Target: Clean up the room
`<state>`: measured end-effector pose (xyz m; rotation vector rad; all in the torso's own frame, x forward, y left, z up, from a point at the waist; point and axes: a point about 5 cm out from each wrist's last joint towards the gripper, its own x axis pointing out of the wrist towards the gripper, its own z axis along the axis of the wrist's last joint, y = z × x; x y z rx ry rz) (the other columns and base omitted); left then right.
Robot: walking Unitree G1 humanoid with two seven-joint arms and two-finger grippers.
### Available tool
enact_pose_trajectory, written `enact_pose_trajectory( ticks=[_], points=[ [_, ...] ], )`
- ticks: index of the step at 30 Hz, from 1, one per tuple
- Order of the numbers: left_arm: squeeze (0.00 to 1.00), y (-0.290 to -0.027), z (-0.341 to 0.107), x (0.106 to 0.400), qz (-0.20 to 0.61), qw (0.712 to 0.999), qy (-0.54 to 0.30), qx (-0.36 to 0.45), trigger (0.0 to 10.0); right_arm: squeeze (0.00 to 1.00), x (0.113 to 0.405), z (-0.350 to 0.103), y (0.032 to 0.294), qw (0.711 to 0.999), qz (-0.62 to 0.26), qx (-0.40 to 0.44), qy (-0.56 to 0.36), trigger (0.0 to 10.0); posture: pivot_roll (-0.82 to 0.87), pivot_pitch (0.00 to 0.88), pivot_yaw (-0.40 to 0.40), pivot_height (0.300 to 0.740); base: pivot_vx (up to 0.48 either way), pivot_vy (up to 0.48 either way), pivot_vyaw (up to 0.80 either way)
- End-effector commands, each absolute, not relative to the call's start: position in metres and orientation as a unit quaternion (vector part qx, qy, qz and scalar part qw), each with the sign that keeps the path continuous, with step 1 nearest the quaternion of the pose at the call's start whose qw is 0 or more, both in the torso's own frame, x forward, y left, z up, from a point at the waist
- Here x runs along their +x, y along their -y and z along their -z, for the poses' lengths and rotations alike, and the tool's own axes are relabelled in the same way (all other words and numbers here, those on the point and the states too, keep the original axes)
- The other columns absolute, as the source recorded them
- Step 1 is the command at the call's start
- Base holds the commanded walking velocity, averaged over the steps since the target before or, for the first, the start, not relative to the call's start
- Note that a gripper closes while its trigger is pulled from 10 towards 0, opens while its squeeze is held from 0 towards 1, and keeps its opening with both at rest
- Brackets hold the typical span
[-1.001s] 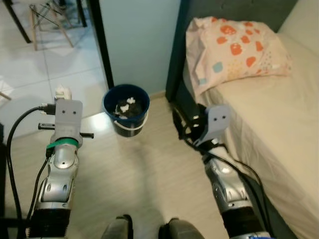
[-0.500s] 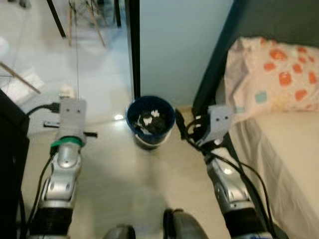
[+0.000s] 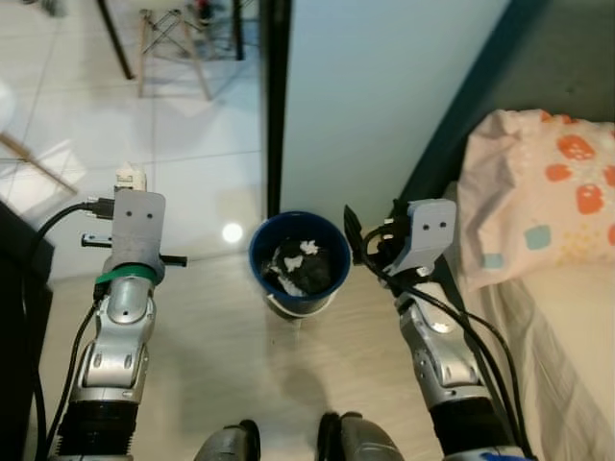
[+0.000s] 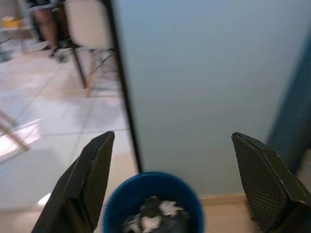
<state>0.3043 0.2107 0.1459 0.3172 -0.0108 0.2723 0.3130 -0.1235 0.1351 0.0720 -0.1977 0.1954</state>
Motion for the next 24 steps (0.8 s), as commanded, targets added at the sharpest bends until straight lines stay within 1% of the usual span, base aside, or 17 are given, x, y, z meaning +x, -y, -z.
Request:
enact_pose_trajectory(
  ticks=[1, 24],
  points=[
    [0.0, -0.2052, -0.1407, 0.3034, -0.121, 0.98, -0.003, 0.161, 10.0, 0.0, 0.311, -0.1272, 0.1332, 0.993, -0.078, 0.033, 0.084, 10.0, -0.06, 0.093, 0.015, 0.734, 0.356, 0.0, 0.0],
    [0.0, -0.2007, -0.1395, 0.3013, -0.107, 0.981, -0.005, 0.16, 10.0, 0.0, 0.3104, -0.1276, 0.1321, 0.993, -0.078, 0.026, 0.083, 10.0, -0.06, 0.109, 0.012, 0.734, 0.353, 0.0, 0.0]
  ],
)
